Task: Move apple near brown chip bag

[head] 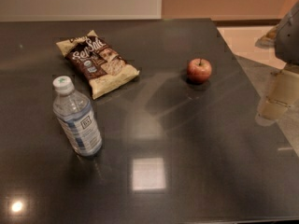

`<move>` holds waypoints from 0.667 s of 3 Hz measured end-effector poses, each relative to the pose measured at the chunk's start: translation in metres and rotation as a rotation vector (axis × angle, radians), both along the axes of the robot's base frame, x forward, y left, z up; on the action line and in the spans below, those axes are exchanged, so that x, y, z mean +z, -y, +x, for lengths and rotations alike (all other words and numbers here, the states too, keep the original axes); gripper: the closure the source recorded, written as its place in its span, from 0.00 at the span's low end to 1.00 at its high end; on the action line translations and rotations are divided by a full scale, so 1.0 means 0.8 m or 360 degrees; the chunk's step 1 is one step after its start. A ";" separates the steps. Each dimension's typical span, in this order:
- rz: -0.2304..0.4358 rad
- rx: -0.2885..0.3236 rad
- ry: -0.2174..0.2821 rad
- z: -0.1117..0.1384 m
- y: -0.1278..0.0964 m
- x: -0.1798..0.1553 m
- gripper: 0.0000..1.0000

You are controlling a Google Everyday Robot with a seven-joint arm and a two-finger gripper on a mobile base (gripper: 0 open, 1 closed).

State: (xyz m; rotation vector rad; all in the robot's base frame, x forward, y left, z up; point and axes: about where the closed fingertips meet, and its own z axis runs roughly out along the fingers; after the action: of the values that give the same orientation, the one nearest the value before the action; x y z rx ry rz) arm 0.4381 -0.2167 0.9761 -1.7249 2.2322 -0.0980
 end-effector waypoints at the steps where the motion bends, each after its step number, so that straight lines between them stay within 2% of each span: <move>1: 0.0000 0.0000 0.0000 0.000 0.000 0.000 0.00; 2: -0.0010 0.0054 -0.0007 0.009 -0.006 0.003 0.00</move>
Offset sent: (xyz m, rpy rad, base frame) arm 0.0162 0.0089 0.0005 -0.0167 0.0370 0.0833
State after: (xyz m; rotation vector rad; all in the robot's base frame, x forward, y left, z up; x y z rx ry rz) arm 0.4455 -0.2121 0.9784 -1.7669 2.2071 -0.0934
